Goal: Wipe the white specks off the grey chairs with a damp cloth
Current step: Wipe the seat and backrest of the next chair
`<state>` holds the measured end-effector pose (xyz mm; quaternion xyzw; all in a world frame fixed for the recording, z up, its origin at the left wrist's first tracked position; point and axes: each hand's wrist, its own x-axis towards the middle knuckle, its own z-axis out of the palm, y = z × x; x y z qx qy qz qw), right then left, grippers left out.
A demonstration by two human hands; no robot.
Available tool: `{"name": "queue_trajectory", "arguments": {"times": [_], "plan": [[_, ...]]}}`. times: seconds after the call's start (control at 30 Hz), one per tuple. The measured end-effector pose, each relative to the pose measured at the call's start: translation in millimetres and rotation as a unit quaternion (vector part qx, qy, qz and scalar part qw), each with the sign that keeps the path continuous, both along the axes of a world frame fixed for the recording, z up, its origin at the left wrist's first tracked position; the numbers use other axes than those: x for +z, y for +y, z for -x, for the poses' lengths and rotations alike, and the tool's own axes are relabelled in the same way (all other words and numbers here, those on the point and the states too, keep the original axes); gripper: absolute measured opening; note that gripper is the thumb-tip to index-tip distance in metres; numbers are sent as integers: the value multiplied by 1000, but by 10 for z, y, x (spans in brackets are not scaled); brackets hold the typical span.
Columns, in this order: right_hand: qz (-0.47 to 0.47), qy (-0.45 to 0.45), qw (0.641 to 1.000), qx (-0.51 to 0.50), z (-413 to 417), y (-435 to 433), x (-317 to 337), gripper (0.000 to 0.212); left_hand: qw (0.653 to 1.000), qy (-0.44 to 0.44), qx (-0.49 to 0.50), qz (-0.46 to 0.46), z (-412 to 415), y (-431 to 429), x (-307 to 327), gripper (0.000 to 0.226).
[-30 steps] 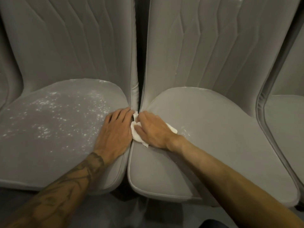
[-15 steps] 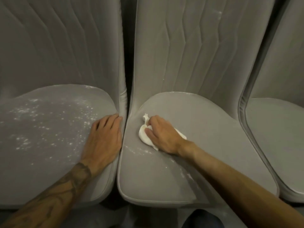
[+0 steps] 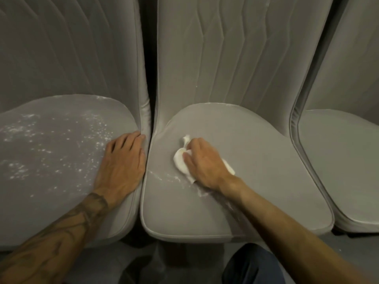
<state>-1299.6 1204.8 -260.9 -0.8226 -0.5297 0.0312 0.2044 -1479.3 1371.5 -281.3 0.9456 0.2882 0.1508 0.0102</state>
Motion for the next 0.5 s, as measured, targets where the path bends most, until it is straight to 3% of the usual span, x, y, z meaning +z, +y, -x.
{"name": "queue_trajectory", "arguments": {"times": [0.17,0.37,0.43,0.5], "plan": [[20,-52,986,-157,-317,-218,0,29,1000,-3,3,5,-2,2,-10,52],[-22,14,1000,7,428,-211,0,25,1000,-6,1,4,-7,-7,4,51],[8,2,1000,-1,149,-328,62,25,1000,-5,1,5,0,-7,-1,51],[16,13,997,-76,-153,-498,83,25,1000,-4,0,-1,2,-5,-3,50]]}}
